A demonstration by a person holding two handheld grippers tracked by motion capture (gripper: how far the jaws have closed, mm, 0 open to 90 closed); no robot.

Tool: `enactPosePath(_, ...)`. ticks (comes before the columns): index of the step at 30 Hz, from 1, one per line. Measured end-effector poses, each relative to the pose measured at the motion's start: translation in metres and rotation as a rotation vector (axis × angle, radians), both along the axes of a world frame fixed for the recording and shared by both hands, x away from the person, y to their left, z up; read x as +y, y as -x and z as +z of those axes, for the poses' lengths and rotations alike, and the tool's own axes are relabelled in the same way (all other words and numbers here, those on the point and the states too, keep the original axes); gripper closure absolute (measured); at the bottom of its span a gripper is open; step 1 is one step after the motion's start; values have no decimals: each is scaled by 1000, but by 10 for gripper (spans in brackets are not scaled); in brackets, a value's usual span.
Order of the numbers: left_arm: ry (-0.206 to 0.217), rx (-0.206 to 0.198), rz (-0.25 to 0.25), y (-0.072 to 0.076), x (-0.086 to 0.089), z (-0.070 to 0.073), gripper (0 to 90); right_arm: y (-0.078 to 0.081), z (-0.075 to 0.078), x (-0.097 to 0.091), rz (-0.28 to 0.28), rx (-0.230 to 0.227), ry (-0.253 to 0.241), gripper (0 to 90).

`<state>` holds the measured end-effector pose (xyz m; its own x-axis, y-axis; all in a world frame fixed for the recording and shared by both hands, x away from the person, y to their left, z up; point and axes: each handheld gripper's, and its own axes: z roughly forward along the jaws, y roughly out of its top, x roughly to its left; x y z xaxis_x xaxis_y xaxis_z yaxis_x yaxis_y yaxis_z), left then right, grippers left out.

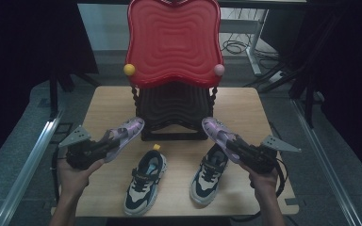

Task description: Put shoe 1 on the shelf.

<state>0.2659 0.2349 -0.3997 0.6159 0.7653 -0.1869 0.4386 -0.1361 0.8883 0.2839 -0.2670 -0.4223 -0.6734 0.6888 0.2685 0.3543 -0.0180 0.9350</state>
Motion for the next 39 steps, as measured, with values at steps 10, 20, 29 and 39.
enactPosePath(10, -27, -29, 4, -5, -18, -1, 858, -7, -3, 17, 13, 2, -18, 846)
enactPosePath(20, -36, -42, -23, -16, -36, -1, 858, -16, -3, 32, 21, 8, -8, 845)
enactPosePath(29, -38, -52, -39, -29, -52, -1, 858, -24, 0, 45, 4, -7, 21, 845)
enactPosePath(39, -51, -73, -46, -45, -66, 1, 857, -36, 1, 55, -6, -3, 6, 845)
